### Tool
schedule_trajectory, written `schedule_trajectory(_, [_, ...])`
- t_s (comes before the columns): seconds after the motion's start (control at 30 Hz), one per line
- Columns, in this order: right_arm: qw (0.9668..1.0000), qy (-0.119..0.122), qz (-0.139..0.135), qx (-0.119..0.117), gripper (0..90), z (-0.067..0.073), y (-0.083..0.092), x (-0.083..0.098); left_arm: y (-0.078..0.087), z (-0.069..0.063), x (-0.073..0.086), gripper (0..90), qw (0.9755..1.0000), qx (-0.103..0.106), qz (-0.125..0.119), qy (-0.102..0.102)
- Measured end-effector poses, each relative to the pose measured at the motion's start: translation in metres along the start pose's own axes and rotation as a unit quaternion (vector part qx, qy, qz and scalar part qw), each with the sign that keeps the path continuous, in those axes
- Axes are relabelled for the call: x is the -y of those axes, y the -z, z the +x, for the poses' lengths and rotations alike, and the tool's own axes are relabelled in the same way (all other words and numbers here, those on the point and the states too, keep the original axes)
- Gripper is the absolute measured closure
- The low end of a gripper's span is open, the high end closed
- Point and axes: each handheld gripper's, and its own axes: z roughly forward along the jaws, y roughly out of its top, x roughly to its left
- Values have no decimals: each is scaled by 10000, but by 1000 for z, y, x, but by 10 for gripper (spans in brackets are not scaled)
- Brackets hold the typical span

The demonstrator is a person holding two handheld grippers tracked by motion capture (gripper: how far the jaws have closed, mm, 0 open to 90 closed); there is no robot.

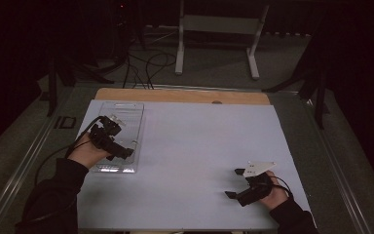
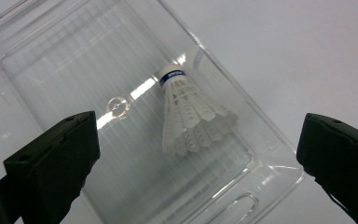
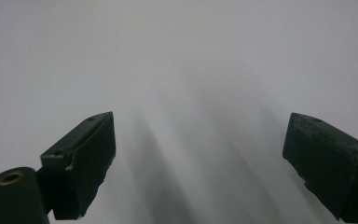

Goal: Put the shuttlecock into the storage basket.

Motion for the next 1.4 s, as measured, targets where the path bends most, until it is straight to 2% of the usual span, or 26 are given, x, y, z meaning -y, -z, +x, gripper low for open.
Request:
schedule_trajectory(0.03, [10000, -1, 0, 1, 94, 0, 0, 0, 1, -1, 0, 2, 10000, 61, -7, -6])
schedule_trajectory(0.13, [10000, -11, 7, 1, 94, 0, 0, 0, 2, -1, -2, 2, 9999, 67, -1, -88])
schedule_trajectory(0.47, [10000, -6, 21, 17, 94, 0, 0, 0, 7, -1, -6, 2, 9998, 59, -203, -20])
schedule_trajectory(0.87, [10000, -27, -2, -3, 94, 0, 0, 1, 14, -5, -17, 2, 9984, 374, -404, -148])
schedule_trajectory(1.0, [10000, -23, 10, 5, 94, 0, 0, 2, 16, -10, -22, 2, 9966, 569, -545, -254])
schedule_trajectory(1.13, [10000, -29, -12, 2, 94, 0, 1, 1, 17, -15, -27, 2, 9953, 648, -640, -329])
schedule_trajectory(1.33, [10000, -14, -3, 15, 94, 0, 1, 1, 14, -24, -34, 2, 9942, 710, -647, -493])
schedule_trajectory(1.4, [10000, -16, -10, 16, 94, -1, 1, 1, 13, -27, -37, 2, 9931, 795, -679, -529])
